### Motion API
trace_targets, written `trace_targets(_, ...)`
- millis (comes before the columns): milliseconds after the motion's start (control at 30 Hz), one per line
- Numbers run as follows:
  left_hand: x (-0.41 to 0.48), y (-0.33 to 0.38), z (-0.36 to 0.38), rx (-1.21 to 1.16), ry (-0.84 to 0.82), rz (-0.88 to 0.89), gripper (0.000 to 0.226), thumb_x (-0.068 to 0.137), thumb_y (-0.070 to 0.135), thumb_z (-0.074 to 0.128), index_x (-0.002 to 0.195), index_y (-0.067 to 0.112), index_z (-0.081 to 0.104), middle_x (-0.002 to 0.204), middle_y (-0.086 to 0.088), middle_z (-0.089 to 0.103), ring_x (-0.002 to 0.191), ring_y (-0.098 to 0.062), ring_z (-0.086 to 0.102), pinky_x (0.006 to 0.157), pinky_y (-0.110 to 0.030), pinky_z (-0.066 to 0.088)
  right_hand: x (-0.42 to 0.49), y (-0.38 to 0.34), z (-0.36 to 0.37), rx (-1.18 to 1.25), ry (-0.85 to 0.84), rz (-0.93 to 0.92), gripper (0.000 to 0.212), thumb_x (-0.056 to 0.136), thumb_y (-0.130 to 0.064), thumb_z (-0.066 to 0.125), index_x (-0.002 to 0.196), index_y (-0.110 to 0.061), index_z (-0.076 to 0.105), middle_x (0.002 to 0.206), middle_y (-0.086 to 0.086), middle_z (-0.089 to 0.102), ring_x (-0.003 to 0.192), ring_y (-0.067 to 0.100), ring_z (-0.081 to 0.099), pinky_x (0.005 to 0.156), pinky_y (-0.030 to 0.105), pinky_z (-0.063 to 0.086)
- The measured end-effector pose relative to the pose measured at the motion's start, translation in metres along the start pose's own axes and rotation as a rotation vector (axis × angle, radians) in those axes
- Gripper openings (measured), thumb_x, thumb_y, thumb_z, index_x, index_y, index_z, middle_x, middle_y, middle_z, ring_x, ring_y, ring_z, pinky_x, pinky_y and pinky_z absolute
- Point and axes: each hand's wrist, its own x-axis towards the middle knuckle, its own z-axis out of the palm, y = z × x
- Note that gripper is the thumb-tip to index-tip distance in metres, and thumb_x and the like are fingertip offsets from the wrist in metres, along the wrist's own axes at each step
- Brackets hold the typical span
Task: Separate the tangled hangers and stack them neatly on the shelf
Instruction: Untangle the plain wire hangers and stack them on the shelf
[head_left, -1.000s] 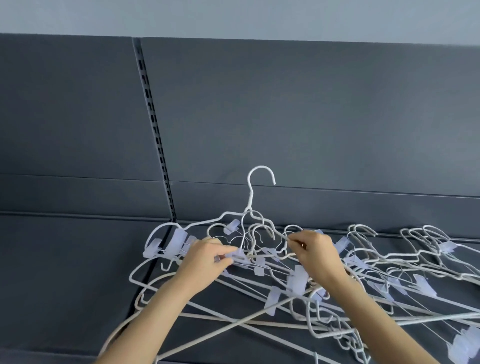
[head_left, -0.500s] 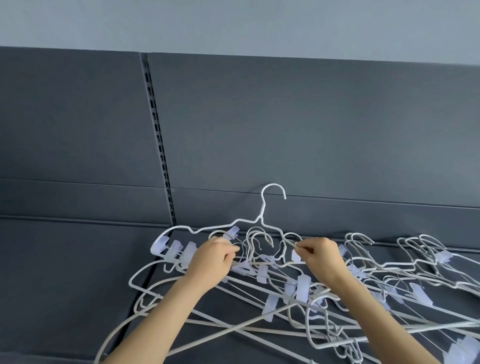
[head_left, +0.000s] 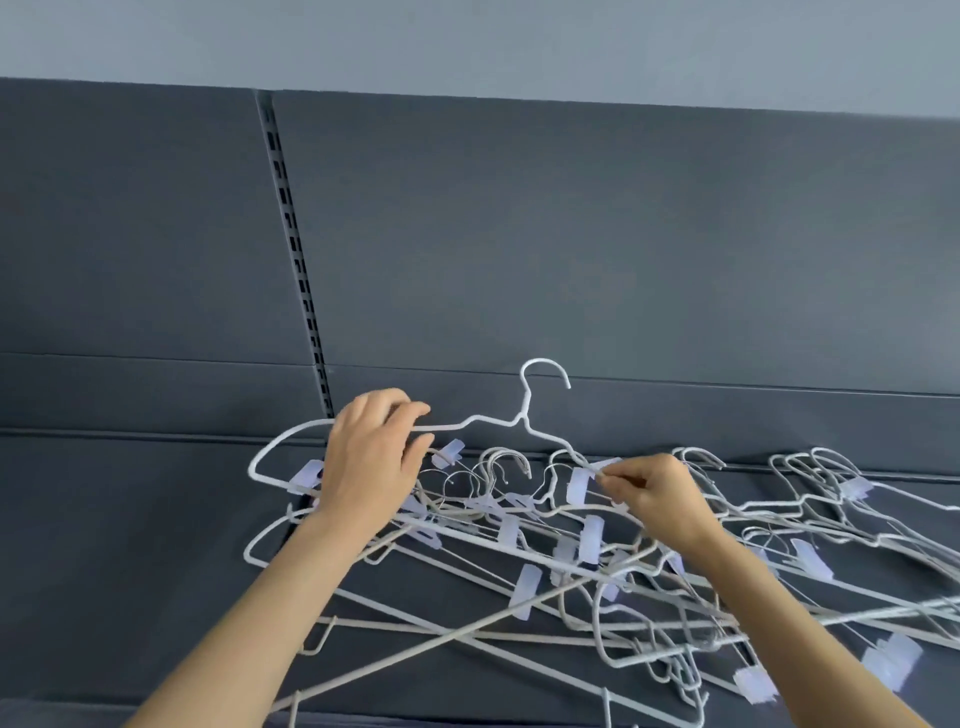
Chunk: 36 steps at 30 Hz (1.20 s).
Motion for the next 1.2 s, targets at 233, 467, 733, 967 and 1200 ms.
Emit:
trace_targets(233, -0.015, 0.031, 0.025, -0.347, -0.377, -0.106, 0.023, 0.092, 0.025, 0.050, 0.106, 0.019, 0.067, 0.103, -0.001, 0.067, 0.090, -0.023, 0.061, 0.079, -0.041, 0.051, -0.028, 0.020, -0.012, -0.086, -0.033, 0.005, 0.014, 0.084, -0.005, 0.061, 0.075, 0.001, 0.069, 0.058, 0.007, 0.059, 0.050, 0.004, 0.044, 0.052, 0.021, 0.038)
trace_targets(467, -0.035, 0.042, 0.052, -0.443, -0.434, -0.165, 0.024, 0.091, 0.026, 0.052, 0.107, 0.019, 0.068, 0.092, 0.002, 0.069, 0.084, -0.013, 0.062, 0.078, -0.036, 0.052, -0.053, 0.043, -0.012, -0.240, -0.022, 0.054, 0.017, 0.087, -0.018, 0.059, 0.082, -0.008, 0.071, 0.071, -0.001, 0.069, 0.054, 0.002, 0.051, 0.060, 0.028, 0.049)
trace_targets(733, -0.043, 0.032, 0.061, -0.415, -0.398, -0.232, 0.019, 0.089, 0.016, 0.057, 0.101, 0.014, 0.071, 0.071, 0.004, 0.061, 0.068, -0.014, 0.058, 0.062, -0.031, 0.048, -0.065, 0.077, -0.046, -0.278, 0.236, 0.185, 0.016, 0.086, -0.011, 0.058, 0.082, -0.001, 0.070, 0.085, 0.009, 0.070, 0.079, 0.026, 0.062, 0.072, 0.038, 0.049)
trace_targets(967, -0.045, 0.044, 0.080, -0.267, -0.401, -0.284, 0.017, 0.089, 0.013, 0.055, 0.082, 0.008, 0.069, 0.076, -0.006, 0.062, 0.069, -0.021, 0.055, 0.064, -0.041, 0.049, -0.076, 0.120, -0.066, -0.338, 0.238, 0.303, 0.016, 0.086, -0.006, 0.055, 0.090, 0.001, 0.069, 0.093, 0.016, 0.067, 0.088, 0.033, 0.061, 0.079, 0.041, 0.051)
trace_targets(1200, -0.045, 0.050, 0.088, -0.252, -0.358, -0.300, 0.015, 0.089, 0.010, 0.055, 0.088, 0.005, 0.069, 0.075, -0.003, 0.059, 0.069, -0.020, 0.054, 0.060, -0.028, 0.038, -0.074, 0.142, -0.066, -0.520, 0.246, 0.307, 0.027, 0.085, -0.015, 0.059, 0.112, -0.012, 0.064, 0.113, 0.009, 0.059, 0.107, 0.030, 0.048, 0.088, 0.036, 0.041)
